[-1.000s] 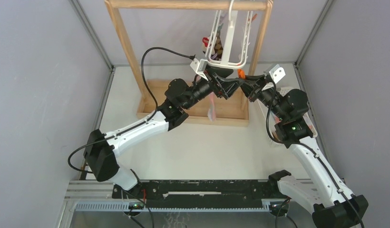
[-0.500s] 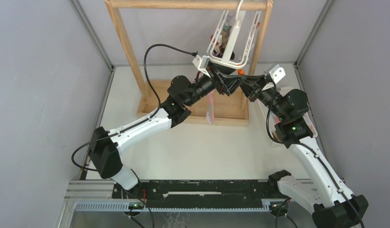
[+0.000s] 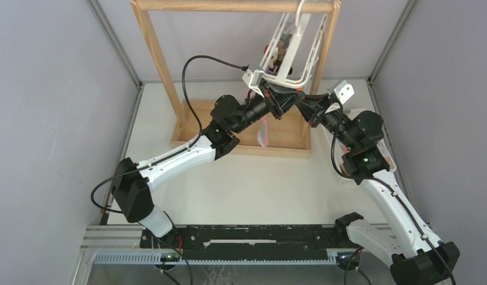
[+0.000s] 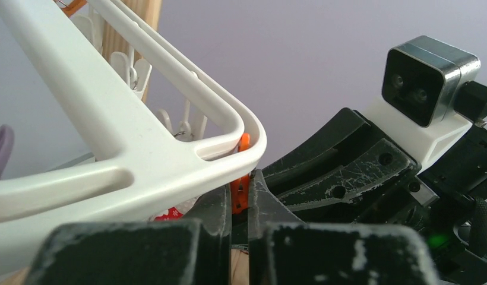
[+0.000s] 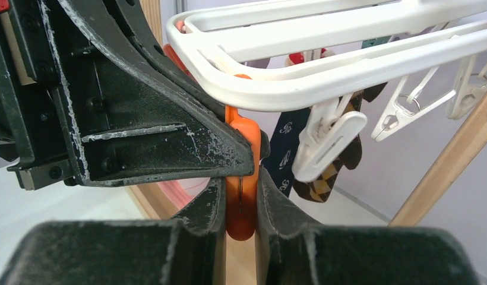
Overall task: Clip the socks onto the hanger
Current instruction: Open the clamp at the hanger.
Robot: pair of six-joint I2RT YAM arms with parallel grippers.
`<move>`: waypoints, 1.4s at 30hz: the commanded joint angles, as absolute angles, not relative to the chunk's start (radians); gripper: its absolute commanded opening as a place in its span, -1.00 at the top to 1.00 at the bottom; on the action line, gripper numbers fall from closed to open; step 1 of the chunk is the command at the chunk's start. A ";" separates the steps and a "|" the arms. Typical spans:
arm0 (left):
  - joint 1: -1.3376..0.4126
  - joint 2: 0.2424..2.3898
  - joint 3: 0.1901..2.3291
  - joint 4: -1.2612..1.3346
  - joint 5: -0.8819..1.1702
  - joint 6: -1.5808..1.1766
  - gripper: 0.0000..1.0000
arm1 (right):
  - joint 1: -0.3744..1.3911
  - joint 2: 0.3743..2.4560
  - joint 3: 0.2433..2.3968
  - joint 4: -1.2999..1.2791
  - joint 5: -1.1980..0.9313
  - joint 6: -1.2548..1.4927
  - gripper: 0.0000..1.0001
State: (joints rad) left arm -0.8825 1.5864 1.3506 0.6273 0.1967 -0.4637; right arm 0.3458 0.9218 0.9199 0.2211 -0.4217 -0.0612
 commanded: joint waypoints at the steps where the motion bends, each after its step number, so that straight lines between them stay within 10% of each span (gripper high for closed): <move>1: -0.882 1.571 1.402 0.689 0.230 -0.503 1.00 | 0.359 0.925 0.952 0.229 -0.448 -0.045 1.00; 5: -0.887 1.554 1.380 0.699 0.205 -0.501 0.96 | 0.360 0.926 0.952 0.227 -0.446 -0.047 1.00; 10: -0.887 1.537 1.357 0.716 0.153 -0.520 0.22 | 0.363 0.928 0.948 0.233 -0.445 -0.048 1.00; 16: -0.889 1.538 1.355 0.738 0.125 -0.536 0.11 | 0.365 0.926 0.948 0.233 -0.443 -0.051 1.00; 21: -0.889 1.549 1.359 0.739 0.137 -0.538 0.22 | 0.366 0.923 0.948 0.230 -0.438 -0.052 1.00; 28: -0.890 1.553 1.363 0.711 0.190 -0.522 0.96 | 0.366 0.922 0.948 0.230 -0.436 -0.051 1.00; 36: -0.891 1.524 1.329 0.690 0.189 -0.500 1.00 | 0.365 0.923 0.948 0.227 -0.411 -0.051 1.00; 42: -0.890 1.487 1.290 0.655 0.126 -0.505 1.00 | 0.364 0.909 0.945 0.205 -0.282 -0.062 -0.13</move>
State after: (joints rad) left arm -0.8879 1.5635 1.3266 0.6567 0.1593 -0.5053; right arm 0.3634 0.9245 0.9237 0.2150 -0.3855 -0.0643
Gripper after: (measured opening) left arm 0.051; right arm 0.469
